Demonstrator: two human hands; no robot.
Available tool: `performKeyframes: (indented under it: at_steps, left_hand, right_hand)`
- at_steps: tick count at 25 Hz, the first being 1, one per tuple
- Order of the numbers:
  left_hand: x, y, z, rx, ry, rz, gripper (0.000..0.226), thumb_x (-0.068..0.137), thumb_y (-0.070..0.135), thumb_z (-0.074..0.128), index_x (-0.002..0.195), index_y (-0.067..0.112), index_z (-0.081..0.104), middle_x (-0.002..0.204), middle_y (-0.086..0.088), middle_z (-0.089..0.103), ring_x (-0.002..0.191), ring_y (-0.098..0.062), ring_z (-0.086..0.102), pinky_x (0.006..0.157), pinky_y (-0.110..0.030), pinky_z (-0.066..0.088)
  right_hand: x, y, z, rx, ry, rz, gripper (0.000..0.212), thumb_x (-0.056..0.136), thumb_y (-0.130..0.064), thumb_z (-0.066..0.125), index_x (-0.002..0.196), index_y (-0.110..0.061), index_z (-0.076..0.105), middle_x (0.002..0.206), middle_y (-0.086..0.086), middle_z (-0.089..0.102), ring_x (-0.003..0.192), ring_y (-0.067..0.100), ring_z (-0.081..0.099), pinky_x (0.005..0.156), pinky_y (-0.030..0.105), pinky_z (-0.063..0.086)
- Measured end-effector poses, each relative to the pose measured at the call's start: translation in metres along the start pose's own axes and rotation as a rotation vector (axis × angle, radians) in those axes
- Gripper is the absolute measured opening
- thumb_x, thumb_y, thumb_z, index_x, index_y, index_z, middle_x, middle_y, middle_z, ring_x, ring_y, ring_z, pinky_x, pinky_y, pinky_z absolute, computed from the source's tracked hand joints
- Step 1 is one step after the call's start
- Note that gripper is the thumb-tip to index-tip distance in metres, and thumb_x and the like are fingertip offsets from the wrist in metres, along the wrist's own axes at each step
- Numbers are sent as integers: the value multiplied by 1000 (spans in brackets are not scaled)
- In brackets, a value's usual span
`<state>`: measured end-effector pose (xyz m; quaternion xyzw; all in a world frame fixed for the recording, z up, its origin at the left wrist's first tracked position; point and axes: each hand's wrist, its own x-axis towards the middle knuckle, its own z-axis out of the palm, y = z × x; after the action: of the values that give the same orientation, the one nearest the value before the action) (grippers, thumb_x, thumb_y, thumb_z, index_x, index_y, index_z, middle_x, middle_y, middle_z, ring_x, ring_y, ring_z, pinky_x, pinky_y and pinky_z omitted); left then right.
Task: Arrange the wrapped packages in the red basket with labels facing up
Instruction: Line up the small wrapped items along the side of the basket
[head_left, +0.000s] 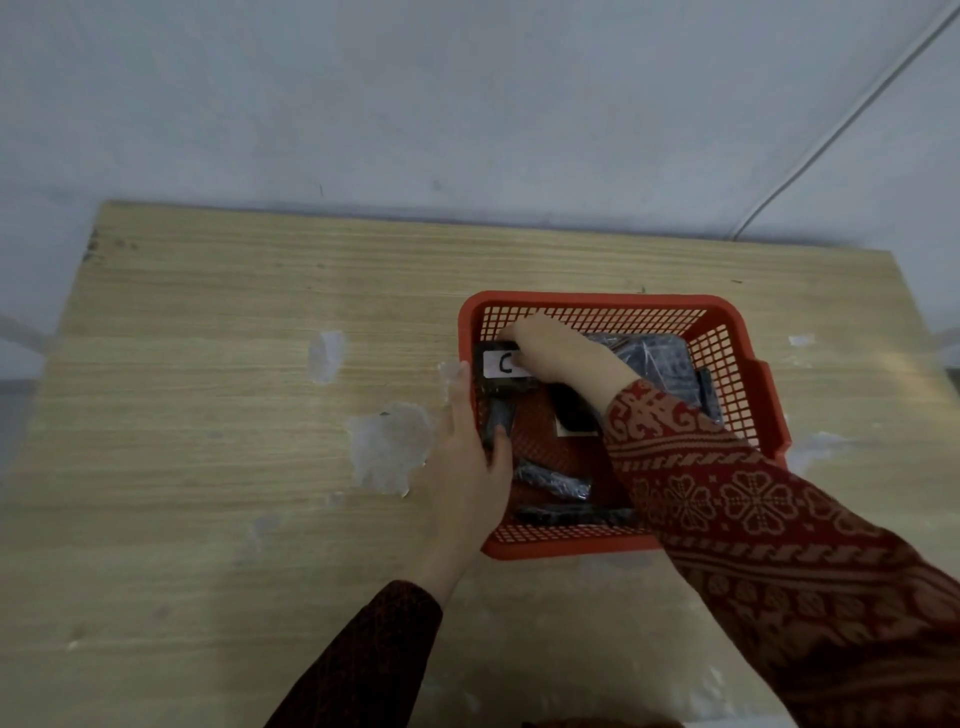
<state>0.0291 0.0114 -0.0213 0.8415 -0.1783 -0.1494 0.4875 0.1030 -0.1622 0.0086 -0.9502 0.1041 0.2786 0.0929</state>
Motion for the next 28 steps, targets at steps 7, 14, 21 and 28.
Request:
performKeyframes:
  at_steps: [7, 14, 21, 28]
  left_hand:
    - [1, 4, -2, -3, 30, 55, 76, 95, 22, 46, 144, 48, -7, 153, -2, 36, 127, -19, 49, 99, -33, 46]
    - [1, -1, 3, -23, 24, 7, 75, 95, 23, 47, 148, 43, -2, 149, -2, 40, 124, -8, 48, 94, -13, 40]
    - [3, -6, 6, -7, 32, -16, 71, 94, 26, 46, 152, 33, 7, 143, 12, 39, 107, 31, 30, 81, 8, 26]
    - [5, -7, 7, -4, 35, -12, 70, 94, 22, 47, 152, 29, 8, 151, 6, 34, 121, 16, 35, 87, 7, 25]
  right_hand:
    - [-8, -7, 24, -110, 172, -58, 33, 88, -17, 62, 118, -4, 55, 116, 19, 57, 105, 37, 59, 82, 43, 51]
    - [-8, -8, 25, -120, 109, -8, 38, 91, -32, 57, 120, -8, 55, 120, 14, 61, 110, 33, 59, 84, 41, 49]
    - [-10, -11, 27, -284, 162, -5, 49, 80, -25, 72, 124, -8, 56, 125, 12, 56, 114, 30, 55, 82, 39, 50]
    - [-25, -15, 25, -399, 314, -148, 25, 94, -14, 47, 116, -8, 58, 117, 12, 65, 108, 31, 60, 91, 41, 45]
